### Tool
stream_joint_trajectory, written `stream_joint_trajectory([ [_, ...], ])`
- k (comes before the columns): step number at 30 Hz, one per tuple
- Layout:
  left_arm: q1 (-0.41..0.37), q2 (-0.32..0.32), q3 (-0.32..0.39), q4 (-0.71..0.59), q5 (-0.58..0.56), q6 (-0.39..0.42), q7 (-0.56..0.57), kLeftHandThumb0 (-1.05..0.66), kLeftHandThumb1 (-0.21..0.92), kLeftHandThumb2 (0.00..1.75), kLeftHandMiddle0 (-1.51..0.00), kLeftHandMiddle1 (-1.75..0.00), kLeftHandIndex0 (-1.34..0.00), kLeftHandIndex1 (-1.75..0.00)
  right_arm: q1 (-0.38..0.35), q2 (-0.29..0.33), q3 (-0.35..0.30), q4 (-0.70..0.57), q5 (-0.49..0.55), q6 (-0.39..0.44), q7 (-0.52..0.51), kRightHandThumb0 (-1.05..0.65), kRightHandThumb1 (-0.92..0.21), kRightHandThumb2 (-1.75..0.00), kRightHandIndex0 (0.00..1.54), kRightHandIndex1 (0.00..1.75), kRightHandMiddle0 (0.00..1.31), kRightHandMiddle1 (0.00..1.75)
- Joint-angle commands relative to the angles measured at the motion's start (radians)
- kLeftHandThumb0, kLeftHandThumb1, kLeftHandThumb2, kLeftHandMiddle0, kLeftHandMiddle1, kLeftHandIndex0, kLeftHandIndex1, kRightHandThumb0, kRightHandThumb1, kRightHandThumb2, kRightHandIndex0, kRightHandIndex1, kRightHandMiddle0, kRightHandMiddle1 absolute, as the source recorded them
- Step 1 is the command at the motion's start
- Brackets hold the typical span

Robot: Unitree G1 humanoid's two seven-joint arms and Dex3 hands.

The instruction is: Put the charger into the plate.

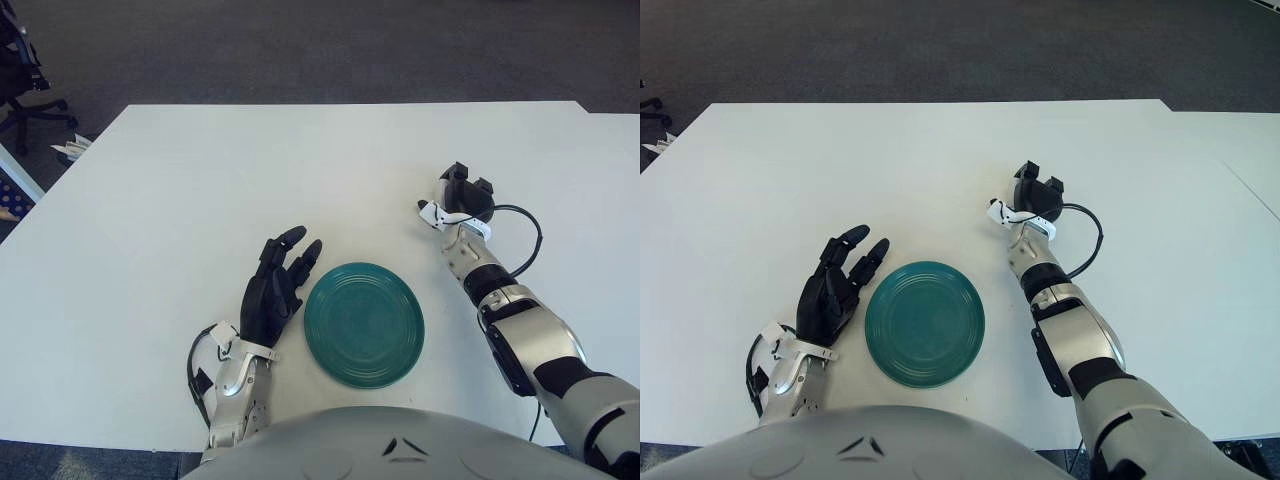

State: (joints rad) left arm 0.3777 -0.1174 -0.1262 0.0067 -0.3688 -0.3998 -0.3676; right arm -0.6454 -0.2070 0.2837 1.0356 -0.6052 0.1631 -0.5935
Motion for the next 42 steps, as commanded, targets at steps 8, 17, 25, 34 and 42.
stream_joint_trajectory([
  [8,-0.012,-0.001,0.009,0.017,-0.001,-0.020,-0.019,-0.93,0.92,0.79,-0.58,-0.05,-0.21,-0.96,0.020,-0.046,-0.023,-0.019,0.036,0.005,0.046,-0.49,-0.29,-1.35,1.11,1.75,0.64,1.75],
  [17,-0.016,-0.007,0.010,0.039,0.010,-0.034,-0.019,-0.94,0.92,0.80,-0.59,-0.05,-0.21,-0.96,0.120,-0.096,-0.024,-0.444,-0.034,0.123,0.078,-0.49,-0.29,-1.35,1.12,1.75,0.64,1.75],
  [25,-0.015,-0.010,0.007,0.051,0.021,-0.049,-0.015,-0.94,0.92,0.82,-0.58,-0.05,-0.21,-0.96,0.183,-0.140,-0.026,-0.646,-0.079,0.125,0.105,-0.50,-0.28,-1.36,1.16,1.75,0.65,1.75],
  [34,-0.020,-0.009,0.008,0.077,0.035,-0.083,-0.012,-0.95,0.92,0.83,-0.58,-0.04,-0.20,-0.95,0.204,-0.170,-0.025,-0.814,-0.135,0.164,0.193,-0.51,-0.24,-1.41,1.18,1.75,0.68,1.75],
  [42,-0.029,-0.010,0.010,0.096,0.031,-0.094,-0.018,-0.95,0.92,0.85,-0.59,-0.04,-0.21,-0.95,0.238,-0.192,0.023,-0.918,-0.223,0.171,0.271,-0.52,-0.23,-1.42,1.18,1.75,0.69,1.75],
])
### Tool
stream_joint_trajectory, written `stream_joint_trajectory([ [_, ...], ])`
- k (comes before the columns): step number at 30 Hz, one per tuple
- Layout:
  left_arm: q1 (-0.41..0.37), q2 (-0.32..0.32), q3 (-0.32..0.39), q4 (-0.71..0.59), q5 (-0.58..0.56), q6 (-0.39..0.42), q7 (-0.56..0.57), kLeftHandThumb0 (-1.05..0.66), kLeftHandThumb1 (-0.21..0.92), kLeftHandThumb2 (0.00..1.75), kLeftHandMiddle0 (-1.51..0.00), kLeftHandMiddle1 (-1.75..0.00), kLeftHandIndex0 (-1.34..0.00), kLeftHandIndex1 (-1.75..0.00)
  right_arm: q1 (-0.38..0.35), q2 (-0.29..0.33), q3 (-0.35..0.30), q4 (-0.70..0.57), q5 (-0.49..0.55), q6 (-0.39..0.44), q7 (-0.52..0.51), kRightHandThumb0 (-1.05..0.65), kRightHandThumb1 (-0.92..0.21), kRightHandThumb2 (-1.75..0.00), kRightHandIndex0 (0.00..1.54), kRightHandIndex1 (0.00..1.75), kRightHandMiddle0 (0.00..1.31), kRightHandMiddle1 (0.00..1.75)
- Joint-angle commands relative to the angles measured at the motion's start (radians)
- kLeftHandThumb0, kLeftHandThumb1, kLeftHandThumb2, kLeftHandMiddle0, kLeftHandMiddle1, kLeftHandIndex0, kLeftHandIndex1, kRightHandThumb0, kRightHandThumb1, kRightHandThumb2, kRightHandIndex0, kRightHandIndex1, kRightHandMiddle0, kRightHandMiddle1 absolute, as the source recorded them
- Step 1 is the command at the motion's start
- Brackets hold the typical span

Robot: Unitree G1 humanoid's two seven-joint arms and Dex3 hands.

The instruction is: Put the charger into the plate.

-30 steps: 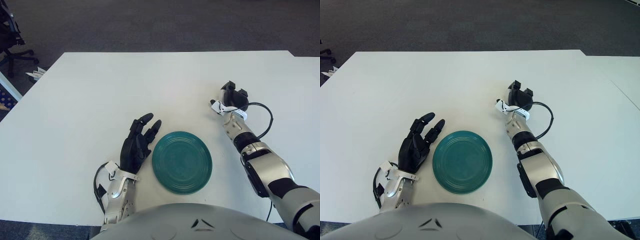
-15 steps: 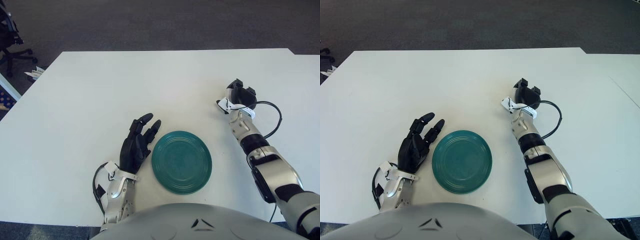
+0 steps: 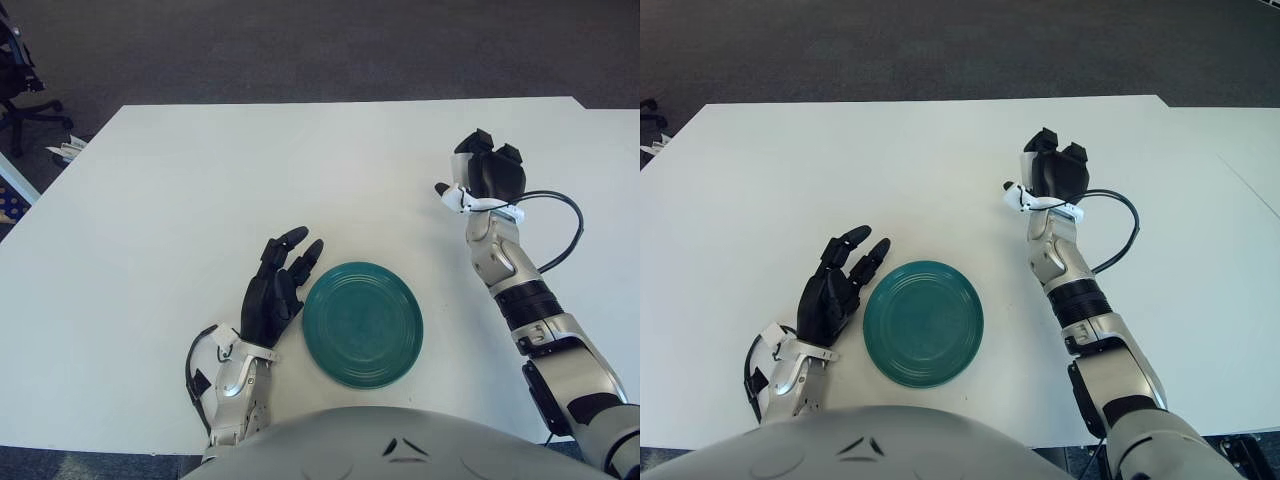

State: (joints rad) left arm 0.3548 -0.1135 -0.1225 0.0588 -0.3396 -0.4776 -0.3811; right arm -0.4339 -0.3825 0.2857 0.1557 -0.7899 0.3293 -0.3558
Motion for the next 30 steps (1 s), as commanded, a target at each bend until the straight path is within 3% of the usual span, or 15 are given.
stream_joint_trajectory([
  [1,-0.006,-0.014,0.006,0.044,0.002,-0.017,-0.005,-0.95,0.92,0.85,-0.59,-0.04,-0.21,-0.95,0.031,-0.019,0.027,-0.052,-0.050,0.005,0.047,-0.52,-0.23,-1.43,1.18,1.75,0.69,1.75],
  [12,-0.023,-0.020,0.013,0.084,0.007,-0.054,-0.003,-0.94,0.92,0.84,-0.59,-0.04,-0.21,-0.95,0.049,-0.046,0.035,-0.190,-0.087,-0.024,0.211,-0.52,-0.21,-1.44,1.19,1.75,0.70,1.75],
  [17,-0.030,-0.017,0.014,0.093,0.009,-0.056,-0.001,-0.94,0.92,0.85,-0.59,-0.04,-0.21,-0.95,0.069,-0.030,0.042,-0.248,-0.088,-0.028,0.248,-0.53,-0.19,-1.47,1.19,1.75,0.72,1.75],
  [21,-0.034,-0.015,0.016,0.096,0.014,-0.053,0.004,-0.93,0.92,0.85,-0.60,-0.04,-0.20,-0.95,0.141,0.027,0.102,-0.385,-0.122,-0.004,0.301,-0.53,-0.19,-1.47,1.19,1.75,0.72,1.75],
  [30,-0.041,-0.019,0.024,0.108,0.045,-0.065,0.030,-0.94,0.92,0.86,-0.61,-0.04,-0.19,-0.95,0.147,0.041,0.131,-0.423,-0.130,-0.045,0.403,-0.53,-0.17,-1.49,1.19,1.75,0.73,1.75],
])
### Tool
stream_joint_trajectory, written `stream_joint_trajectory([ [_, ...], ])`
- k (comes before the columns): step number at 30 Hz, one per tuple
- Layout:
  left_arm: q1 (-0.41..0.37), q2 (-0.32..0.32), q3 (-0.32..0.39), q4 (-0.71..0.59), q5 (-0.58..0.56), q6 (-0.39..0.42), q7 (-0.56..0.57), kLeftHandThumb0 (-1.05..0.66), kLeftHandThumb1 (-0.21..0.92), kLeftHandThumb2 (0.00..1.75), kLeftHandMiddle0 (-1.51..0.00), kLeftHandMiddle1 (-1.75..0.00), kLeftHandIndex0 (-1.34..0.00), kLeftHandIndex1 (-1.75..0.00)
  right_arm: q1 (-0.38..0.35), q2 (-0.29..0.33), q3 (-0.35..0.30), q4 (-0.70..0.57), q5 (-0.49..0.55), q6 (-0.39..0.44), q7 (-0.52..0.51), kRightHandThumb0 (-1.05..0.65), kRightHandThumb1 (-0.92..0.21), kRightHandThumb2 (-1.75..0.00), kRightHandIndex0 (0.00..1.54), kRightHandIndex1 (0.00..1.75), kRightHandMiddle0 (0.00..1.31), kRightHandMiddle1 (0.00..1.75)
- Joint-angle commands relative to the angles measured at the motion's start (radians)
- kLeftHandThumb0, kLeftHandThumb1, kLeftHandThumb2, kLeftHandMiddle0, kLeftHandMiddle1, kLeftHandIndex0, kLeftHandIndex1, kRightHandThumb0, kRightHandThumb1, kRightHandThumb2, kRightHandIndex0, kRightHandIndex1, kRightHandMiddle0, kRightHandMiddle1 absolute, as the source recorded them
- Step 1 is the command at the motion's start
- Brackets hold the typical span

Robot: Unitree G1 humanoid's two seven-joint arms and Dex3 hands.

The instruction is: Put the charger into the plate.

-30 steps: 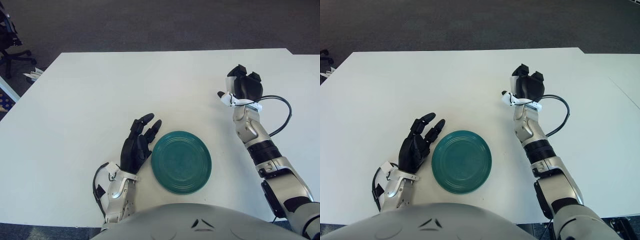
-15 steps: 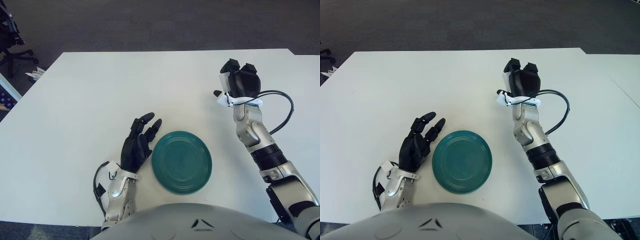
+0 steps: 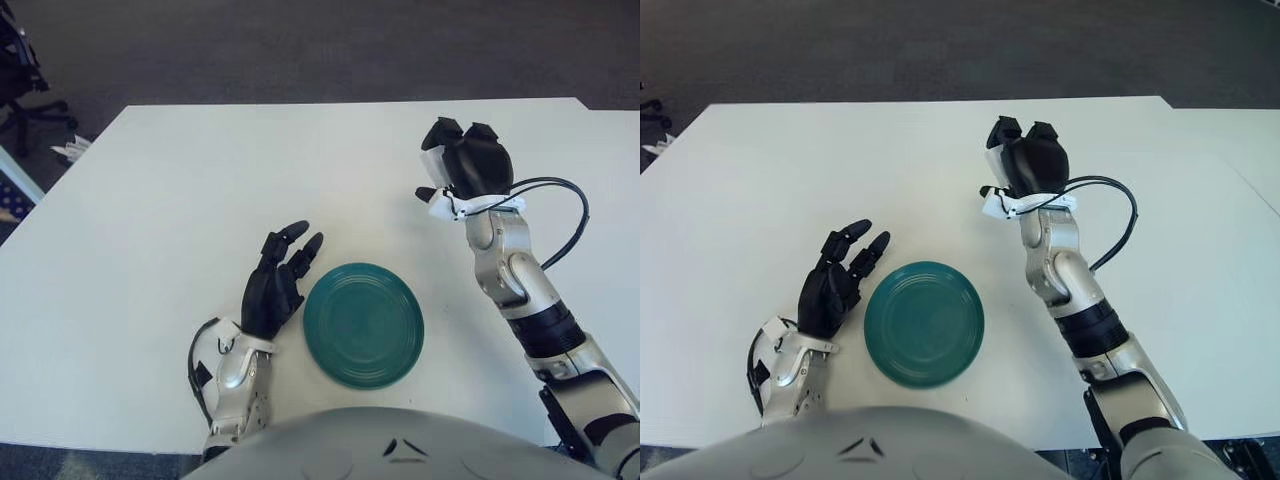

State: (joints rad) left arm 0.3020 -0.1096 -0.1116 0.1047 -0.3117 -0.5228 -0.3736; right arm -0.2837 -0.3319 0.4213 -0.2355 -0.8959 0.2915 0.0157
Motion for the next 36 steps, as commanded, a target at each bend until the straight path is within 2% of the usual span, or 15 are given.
stream_joint_trajectory([
  [1,0.010,-0.024,0.015,0.065,0.022,-0.023,0.027,-0.95,0.92,0.87,-0.61,-0.04,-0.20,-0.95,-0.002,-0.009,0.000,-0.037,-0.027,-0.010,0.047,-0.53,-0.18,-1.49,1.19,1.75,0.73,1.75],
  [8,0.005,-0.031,0.020,0.070,0.024,-0.025,0.048,-0.94,0.92,0.89,-0.65,-0.06,-0.23,-0.97,0.004,-0.004,0.028,-0.082,-0.072,-0.011,0.138,-0.52,-0.20,-1.46,1.18,1.75,0.71,1.75],
  [13,0.004,-0.042,0.024,0.070,0.016,-0.015,0.068,-0.93,0.92,0.89,-0.68,-0.07,-0.27,-0.98,0.032,0.008,0.064,-0.162,-0.103,-0.008,0.236,-0.52,-0.20,-1.45,1.18,1.75,0.70,1.75],
  [17,0.002,-0.045,0.023,0.072,0.014,-0.013,0.080,-0.93,0.92,0.89,-0.69,-0.08,-0.28,-0.98,0.048,0.016,0.081,-0.197,-0.130,-0.018,0.273,-0.52,-0.21,-1.45,1.18,1.75,0.70,1.75],
  [26,0.018,-0.046,0.014,0.041,0.051,0.021,0.152,-0.92,0.92,0.95,-0.65,-0.05,-0.27,-0.96,0.055,-0.008,0.122,-0.249,-0.143,-0.120,0.371,-0.47,-0.34,-1.28,1.06,1.75,0.59,1.75],
  [31,0.026,-0.054,0.009,0.030,0.063,0.055,0.205,-0.90,0.92,0.95,-0.65,-0.05,-0.25,-0.95,0.087,0.019,0.158,-0.321,-0.174,-0.131,0.455,-0.46,-0.38,-1.23,1.02,1.75,0.56,1.74],
  [36,0.000,-0.058,0.023,0.082,0.023,0.064,0.202,-0.89,0.92,0.95,-0.69,-0.07,-0.27,-0.95,0.133,0.023,0.168,-0.367,-0.174,-0.168,0.463,-0.45,-0.41,-1.16,1.03,1.75,0.57,1.69],
])
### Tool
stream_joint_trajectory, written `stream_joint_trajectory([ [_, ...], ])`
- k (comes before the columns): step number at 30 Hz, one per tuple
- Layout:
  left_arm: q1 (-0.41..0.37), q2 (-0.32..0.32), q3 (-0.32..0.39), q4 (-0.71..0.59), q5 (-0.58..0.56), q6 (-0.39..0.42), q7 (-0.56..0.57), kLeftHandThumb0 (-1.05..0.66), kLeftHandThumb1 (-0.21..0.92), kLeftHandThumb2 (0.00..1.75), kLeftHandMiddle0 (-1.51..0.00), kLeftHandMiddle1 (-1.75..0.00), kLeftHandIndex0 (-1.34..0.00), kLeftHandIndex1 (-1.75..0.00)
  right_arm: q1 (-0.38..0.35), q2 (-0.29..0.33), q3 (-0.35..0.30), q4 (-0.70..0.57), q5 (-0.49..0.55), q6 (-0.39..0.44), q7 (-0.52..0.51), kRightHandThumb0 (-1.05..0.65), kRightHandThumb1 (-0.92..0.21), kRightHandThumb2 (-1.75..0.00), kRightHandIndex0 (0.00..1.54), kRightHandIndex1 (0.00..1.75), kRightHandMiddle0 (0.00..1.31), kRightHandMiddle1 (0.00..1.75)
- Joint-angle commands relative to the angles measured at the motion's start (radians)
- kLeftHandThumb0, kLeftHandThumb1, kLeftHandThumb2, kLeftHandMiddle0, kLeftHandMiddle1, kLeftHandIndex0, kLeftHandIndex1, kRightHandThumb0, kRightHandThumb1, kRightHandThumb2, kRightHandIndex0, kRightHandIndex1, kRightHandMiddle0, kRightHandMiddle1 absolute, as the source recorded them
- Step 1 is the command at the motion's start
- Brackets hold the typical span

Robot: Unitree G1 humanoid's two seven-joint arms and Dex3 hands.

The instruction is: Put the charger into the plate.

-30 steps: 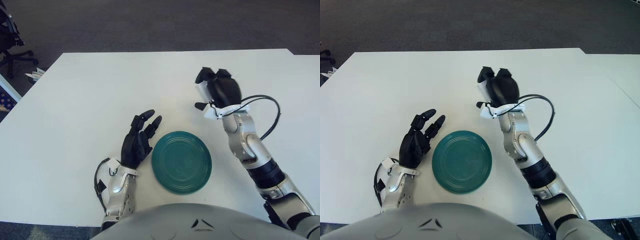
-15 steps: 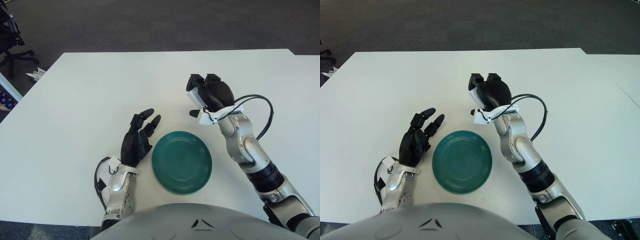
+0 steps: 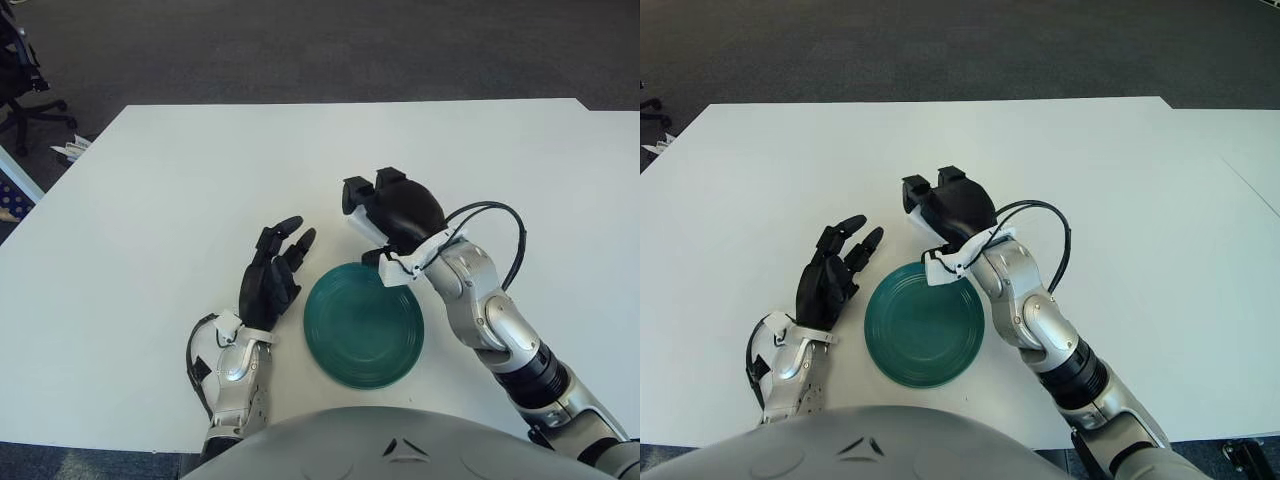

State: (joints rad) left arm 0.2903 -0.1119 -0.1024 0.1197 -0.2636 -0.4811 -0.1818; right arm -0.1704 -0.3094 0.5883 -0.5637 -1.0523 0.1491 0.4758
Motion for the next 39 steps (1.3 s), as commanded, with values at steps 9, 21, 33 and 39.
stream_joint_trajectory([
  [9,0.008,-0.066,0.007,0.053,-0.078,0.044,-0.005,-0.89,0.92,0.91,-0.72,-0.09,-0.31,-0.96,0.114,-0.070,-0.022,-0.116,0.021,-0.164,0.003,-0.44,-0.43,-1.11,1.07,1.75,0.57,1.67],
  [21,0.045,-0.074,-0.033,-0.046,-0.052,0.084,0.075,-0.91,0.92,0.86,-0.71,-0.09,-0.28,-0.96,0.208,-0.093,-0.034,-0.117,0.109,-0.243,0.050,-0.42,-0.52,-0.98,1.00,1.75,0.53,1.64],
  [33,0.060,-0.062,-0.063,-0.087,-0.002,0.100,0.136,-0.90,0.92,0.83,-0.68,-0.08,-0.23,-0.94,0.234,-0.117,-0.047,-0.098,0.098,-0.290,0.075,-0.41,-0.55,-0.94,0.93,1.75,0.50,1.65],
  [39,0.050,-0.049,-0.070,-0.064,0.040,0.056,0.136,-0.93,0.92,0.86,-0.66,-0.07,-0.23,-0.95,0.241,-0.131,-0.046,-0.092,0.083,-0.300,0.111,-0.42,-0.52,-0.99,0.94,1.75,0.51,1.66],
])
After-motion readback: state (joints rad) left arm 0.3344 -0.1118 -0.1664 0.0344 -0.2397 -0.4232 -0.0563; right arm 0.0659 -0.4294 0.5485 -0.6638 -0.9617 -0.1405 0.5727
